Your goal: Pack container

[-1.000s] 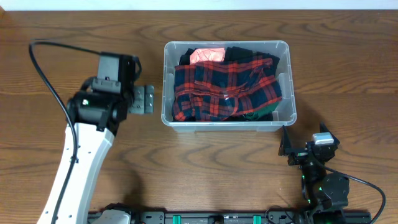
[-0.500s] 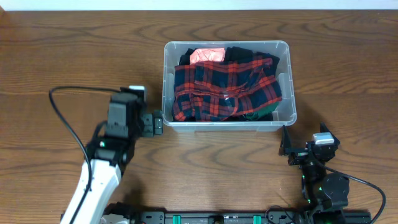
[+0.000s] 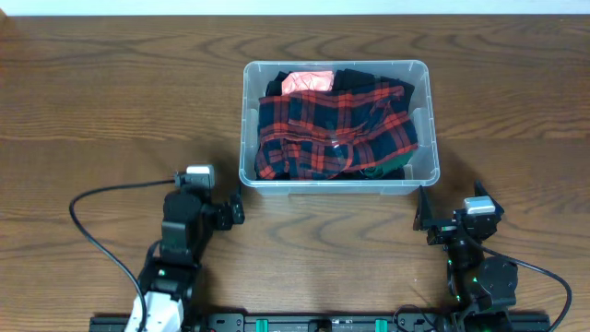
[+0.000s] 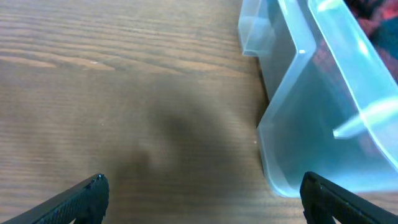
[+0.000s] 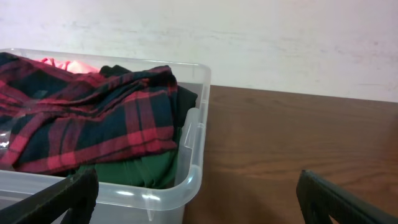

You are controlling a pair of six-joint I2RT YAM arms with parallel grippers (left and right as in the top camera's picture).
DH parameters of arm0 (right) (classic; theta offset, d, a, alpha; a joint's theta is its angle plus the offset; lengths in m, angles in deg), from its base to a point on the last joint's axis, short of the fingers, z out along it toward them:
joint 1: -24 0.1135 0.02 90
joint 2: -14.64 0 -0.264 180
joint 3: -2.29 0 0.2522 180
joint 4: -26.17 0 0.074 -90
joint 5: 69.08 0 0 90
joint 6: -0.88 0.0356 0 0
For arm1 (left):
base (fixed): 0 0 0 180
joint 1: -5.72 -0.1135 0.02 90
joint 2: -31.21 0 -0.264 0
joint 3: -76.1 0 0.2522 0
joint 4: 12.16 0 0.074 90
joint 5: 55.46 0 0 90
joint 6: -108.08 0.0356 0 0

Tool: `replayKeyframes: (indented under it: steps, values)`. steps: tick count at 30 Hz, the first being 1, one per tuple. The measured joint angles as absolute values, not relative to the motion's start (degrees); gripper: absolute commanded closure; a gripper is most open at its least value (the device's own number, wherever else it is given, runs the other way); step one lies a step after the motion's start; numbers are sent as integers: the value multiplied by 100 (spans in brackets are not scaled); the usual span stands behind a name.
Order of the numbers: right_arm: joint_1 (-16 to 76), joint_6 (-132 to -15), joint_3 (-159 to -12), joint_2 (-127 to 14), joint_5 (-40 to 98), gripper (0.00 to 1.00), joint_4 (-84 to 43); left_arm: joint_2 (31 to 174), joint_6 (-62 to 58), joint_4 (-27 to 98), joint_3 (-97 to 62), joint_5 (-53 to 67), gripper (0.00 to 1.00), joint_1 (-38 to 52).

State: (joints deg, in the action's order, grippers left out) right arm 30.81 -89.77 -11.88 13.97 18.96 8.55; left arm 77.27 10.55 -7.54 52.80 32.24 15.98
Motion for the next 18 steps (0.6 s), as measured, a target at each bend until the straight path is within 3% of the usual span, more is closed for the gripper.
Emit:
replayKeyframes:
  steps: [18]
  values:
    - [3083,-8977,-1190,1397,1896,1,855,6700,1055,-1080,6176,3147,2,1598]
